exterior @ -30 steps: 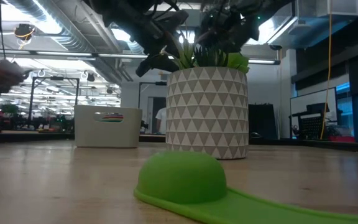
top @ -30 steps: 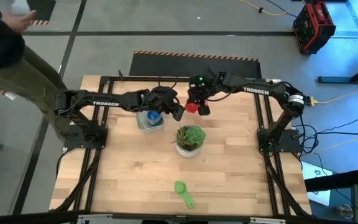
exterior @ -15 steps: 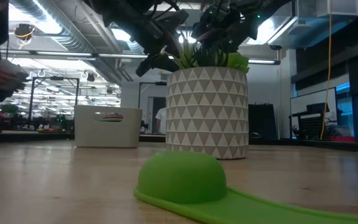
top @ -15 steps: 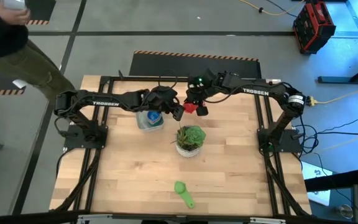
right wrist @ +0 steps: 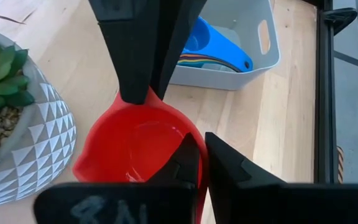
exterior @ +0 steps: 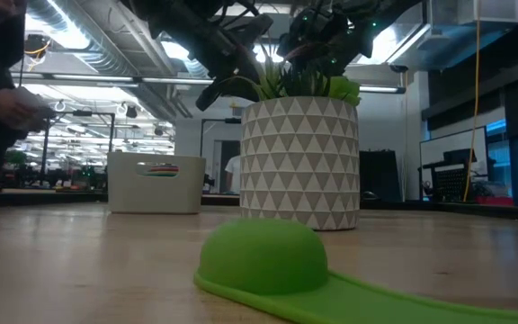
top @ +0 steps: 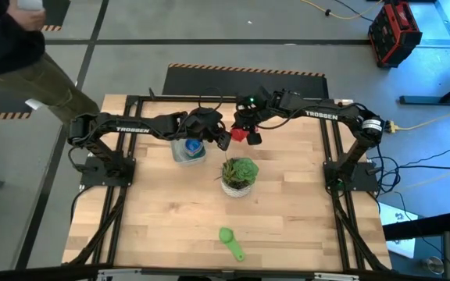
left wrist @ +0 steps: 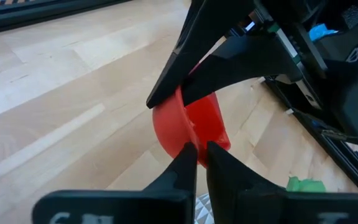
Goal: Nest measuring cups in basket
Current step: Stack the red measuring cup on top of the blue measuring cup in the gray bin
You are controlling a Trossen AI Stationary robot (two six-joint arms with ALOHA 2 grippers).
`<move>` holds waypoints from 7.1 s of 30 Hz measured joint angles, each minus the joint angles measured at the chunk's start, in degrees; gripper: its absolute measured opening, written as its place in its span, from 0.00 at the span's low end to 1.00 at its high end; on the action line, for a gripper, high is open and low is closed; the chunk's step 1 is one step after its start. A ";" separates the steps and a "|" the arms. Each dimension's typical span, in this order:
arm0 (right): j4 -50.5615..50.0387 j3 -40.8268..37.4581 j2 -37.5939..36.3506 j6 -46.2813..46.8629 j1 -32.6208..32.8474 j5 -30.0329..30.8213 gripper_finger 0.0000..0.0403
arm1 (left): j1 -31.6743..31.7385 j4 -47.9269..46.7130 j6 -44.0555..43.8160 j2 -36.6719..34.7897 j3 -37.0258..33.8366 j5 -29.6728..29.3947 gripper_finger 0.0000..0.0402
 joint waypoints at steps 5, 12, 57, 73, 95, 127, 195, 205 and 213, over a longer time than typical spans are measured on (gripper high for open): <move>0.00 0.00 0.00 0.06 0.00 -0.06 0.05 | -0.01 0.00 -0.02 0.01 0.00 -0.01 0.04; 0.04 0.00 0.00 0.33 0.00 -0.52 0.09 | -0.01 -0.32 0.24 0.01 0.00 -0.02 0.03; -11.04 -0.95 -20.63 0.73 -5.84 0.41 0.36 | -0.03 0.30 4.81 0.06 0.00 -6.82 0.02; 14.71 -27.41 -32.33 19.40 -13.37 -11.33 0.36 | -0.03 13.22 14.97 0.06 0.00 -19.01 0.01; 34.58 -40.82 -32.09 41.48 -13.33 -6.60 0.36 | -0.02 20.72 18.77 0.06 0.00 -20.18 0.01; 55.28 -48.28 -31.93 54.31 -10.51 0.24 0.36 | -0.01 25.92 19.82 0.06 0.00 -18.50 0.01; 99.76 -43.45 -8.82 66.66 -23.63 -28.15 0.36 | -0.97 27.68 20.17 0.01 0.00 -16.68 0.01; 103.77 -43.45 -8.81 66.79 -23.63 -28.49 0.36 | -1.07 27.79 20.20 0.01 0.00 -16.66 0.01; 105.64 -43.45 -8.81 66.61 -23.24 -29.22 0.36 | -1.08 27.74 20.22 0.01 0.00 -16.64 0.01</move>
